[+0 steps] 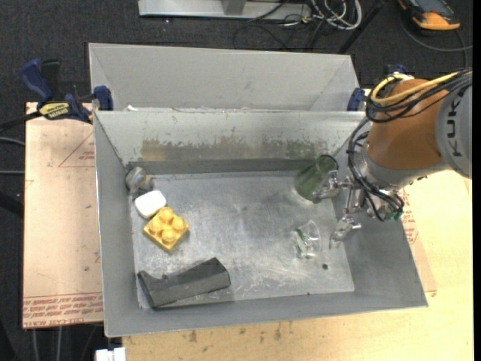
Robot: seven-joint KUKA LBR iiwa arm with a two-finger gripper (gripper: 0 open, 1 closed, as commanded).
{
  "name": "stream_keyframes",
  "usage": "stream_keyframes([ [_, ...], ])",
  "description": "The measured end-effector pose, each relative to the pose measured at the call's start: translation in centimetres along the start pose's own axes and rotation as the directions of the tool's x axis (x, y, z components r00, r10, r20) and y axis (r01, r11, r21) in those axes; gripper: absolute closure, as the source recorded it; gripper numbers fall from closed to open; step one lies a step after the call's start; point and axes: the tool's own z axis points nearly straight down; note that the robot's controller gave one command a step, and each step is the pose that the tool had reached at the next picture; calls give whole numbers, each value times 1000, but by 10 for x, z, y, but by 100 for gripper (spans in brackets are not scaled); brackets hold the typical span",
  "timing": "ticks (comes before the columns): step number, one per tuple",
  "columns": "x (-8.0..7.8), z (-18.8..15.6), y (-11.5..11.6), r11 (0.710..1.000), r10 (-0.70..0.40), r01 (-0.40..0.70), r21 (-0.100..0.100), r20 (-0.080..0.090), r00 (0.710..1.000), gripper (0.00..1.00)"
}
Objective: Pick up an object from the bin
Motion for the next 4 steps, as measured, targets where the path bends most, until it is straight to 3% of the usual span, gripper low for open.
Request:
stream_keyframes([
  [1,10,52,15,999,-45,45,5,4,999,100],
  [2,10,52,15,999,-45,45,5,4,999,100],
  [3,18,50,9,995,-101,101,1,16,995,100],
  [4,-17,54,8,912,-411,411,10,14,912,0],
])
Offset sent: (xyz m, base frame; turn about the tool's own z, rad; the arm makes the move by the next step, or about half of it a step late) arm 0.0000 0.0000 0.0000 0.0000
